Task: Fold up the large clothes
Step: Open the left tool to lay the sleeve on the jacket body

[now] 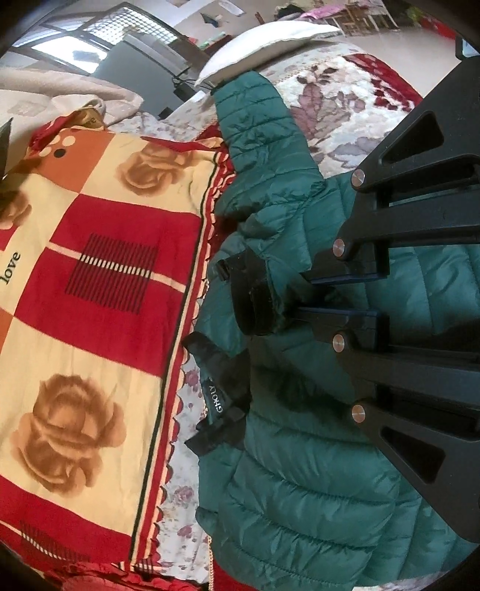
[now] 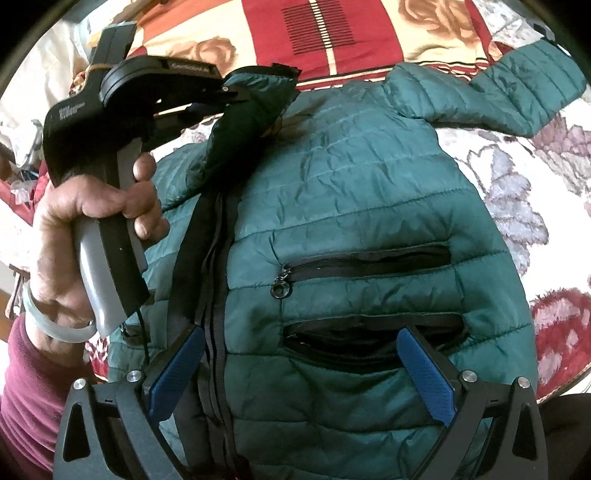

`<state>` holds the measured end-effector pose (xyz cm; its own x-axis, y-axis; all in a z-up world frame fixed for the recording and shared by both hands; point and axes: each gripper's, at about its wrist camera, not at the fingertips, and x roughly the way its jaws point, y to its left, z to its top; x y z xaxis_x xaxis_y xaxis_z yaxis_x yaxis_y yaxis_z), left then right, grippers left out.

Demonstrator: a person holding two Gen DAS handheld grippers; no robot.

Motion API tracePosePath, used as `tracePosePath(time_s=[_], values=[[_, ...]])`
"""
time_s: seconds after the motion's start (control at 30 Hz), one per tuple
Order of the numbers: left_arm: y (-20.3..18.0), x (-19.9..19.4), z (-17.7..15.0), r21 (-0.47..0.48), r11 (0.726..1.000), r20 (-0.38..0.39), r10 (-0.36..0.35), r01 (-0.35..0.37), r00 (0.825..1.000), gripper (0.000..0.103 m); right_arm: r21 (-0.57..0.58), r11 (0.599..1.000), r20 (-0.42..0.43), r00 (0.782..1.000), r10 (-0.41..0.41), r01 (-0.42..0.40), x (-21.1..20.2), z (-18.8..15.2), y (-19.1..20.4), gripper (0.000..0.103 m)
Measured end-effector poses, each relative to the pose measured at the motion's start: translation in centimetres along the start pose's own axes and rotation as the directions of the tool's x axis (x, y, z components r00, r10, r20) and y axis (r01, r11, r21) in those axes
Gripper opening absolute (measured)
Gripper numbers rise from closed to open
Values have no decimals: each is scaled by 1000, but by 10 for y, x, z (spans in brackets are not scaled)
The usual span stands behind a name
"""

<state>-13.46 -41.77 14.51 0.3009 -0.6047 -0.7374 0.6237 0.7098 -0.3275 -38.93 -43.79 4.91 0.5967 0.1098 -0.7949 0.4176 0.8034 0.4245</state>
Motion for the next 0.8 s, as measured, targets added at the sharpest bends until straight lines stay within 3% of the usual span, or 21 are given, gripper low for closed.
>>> tracePosePath(time_s=[0.2, 0.3, 0.4, 0.47, 0.67, 0.73, 0.8], values=[[2, -2, -2, -3, 1000, -3, -8, 8, 1000, 10, 22, 1000, -1, 1000, 1, -1, -2, -3, -2, 103], [4, -3, -3, -12, 1000, -15, -28, 28, 999, 21, 23, 1000, 0, 1000, 0, 0, -1, -3, -2, 103], [5, -4, -4, -19, 998, -33, -56, 56, 998, 38, 24, 1000, 2, 1000, 2, -2, -1, -3, -1, 103], [5, -7, -6, -21, 998, -48, -66, 65, 997, 60, 24, 1000, 0, 1000, 4, -4, -1, -3, -1, 103], [25, -42, -5, -41, 996, -58, -81, 79, 995, 61, 3, 1000, 39, 999, 1, -1, -16, 11, 5, 103], [40, -58, -5, -43, 997, -37, -58, 56, 998, 61, -1, 1000, 65, 998, 12, -12, -18, 24, 7, 103], [63, -76, -7, -37, 999, -22, 13, -14, 1000, 61, 2, 1000, 75, 997, 23, -24, -16, 39, 7, 103]])
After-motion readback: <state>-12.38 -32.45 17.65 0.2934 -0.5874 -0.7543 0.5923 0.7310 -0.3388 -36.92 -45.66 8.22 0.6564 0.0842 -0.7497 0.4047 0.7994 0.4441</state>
